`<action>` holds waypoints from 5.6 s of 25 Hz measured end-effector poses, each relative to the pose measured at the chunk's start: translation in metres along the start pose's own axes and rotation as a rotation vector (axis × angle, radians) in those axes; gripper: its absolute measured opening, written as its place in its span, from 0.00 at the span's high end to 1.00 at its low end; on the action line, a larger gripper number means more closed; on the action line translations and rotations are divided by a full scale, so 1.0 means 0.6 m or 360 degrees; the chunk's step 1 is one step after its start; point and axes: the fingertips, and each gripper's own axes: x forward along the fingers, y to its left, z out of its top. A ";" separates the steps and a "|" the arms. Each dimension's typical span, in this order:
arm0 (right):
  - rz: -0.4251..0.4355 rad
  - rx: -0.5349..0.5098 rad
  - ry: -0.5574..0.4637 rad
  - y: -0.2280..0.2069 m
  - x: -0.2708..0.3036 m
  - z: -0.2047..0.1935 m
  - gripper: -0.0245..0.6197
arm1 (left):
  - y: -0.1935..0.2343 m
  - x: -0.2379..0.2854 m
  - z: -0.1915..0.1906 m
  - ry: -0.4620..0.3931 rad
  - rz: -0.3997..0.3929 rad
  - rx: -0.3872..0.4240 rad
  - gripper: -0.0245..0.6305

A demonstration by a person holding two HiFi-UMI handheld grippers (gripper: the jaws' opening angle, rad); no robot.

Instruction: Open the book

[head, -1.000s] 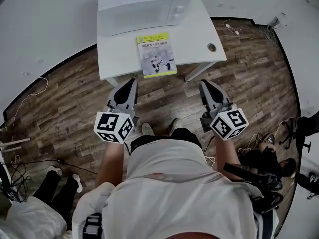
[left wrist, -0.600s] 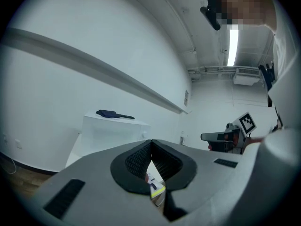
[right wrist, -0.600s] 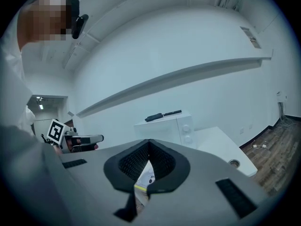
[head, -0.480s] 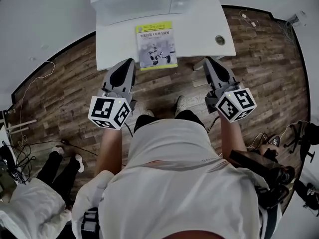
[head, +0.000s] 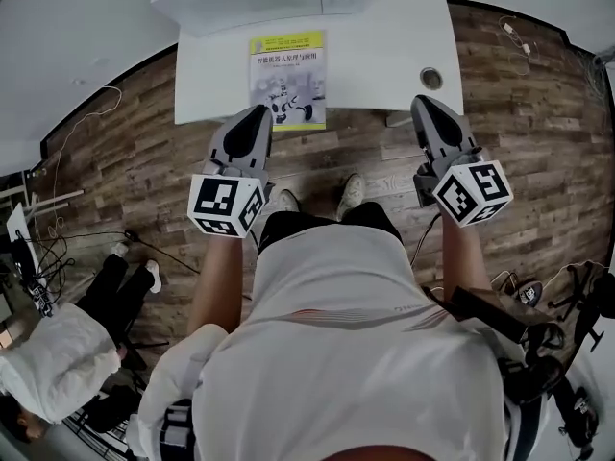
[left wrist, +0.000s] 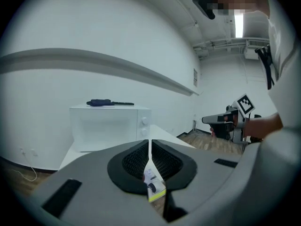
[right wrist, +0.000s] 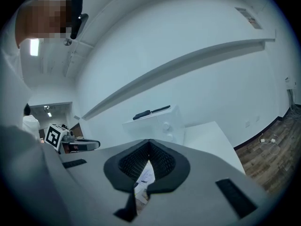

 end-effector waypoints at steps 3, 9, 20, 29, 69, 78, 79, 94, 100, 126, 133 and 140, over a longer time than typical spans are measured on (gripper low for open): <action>0.0005 0.0072 0.0041 -0.016 0.006 -0.034 0.97 | -0.014 0.026 -0.047 0.0199 0.0005 0.0149 0.91; -0.0030 0.0177 0.0129 -0.037 0.002 -0.129 0.97 | -0.054 0.104 -0.185 0.0603 -0.0055 0.0656 0.78; -0.0142 0.0352 0.0292 -0.087 -0.045 -0.274 0.97 | -0.107 0.171 -0.345 0.0922 -0.0095 0.1003 0.72; -0.0113 0.0424 0.0351 -0.083 -0.056 -0.316 0.97 | -0.101 0.195 -0.378 0.1004 0.0035 0.1091 0.72; 0.0122 0.0361 0.0414 0.082 0.078 -0.292 0.97 | 0.045 0.097 -0.151 0.0360 -0.0038 -0.0570 0.93; 0.0151 0.0344 0.0433 0.115 0.113 -0.282 0.97 | 0.131 0.053 -0.135 0.0161 0.0072 -0.0952 0.93; 0.0159 0.0340 0.0436 0.121 0.119 -0.281 0.97 | 0.140 0.049 -0.135 0.0149 0.0081 -0.0985 0.93; 0.0224 0.0281 0.0507 0.191 0.180 -0.285 0.97 | 0.338 -0.051 -0.183 -0.0160 0.0385 -0.1679 0.93; 0.0241 0.0272 0.0547 0.222 0.205 -0.299 0.97 | 0.400 -0.087 -0.225 -0.0094 0.0502 -0.1568 0.93; 0.0228 0.0218 0.0628 0.276 0.237 -0.333 0.97 | 0.455 -0.114 -0.436 0.0447 0.0692 -0.0910 0.90; 0.0234 0.0206 0.0598 0.278 0.230 -0.322 0.97 | 0.477 -0.141 -0.384 0.0342 0.0733 -0.0828 0.84; 0.0254 0.0164 0.0522 0.291 0.228 -0.283 0.97 | 0.484 -0.165 -0.225 0.0030 0.0689 -0.0689 0.90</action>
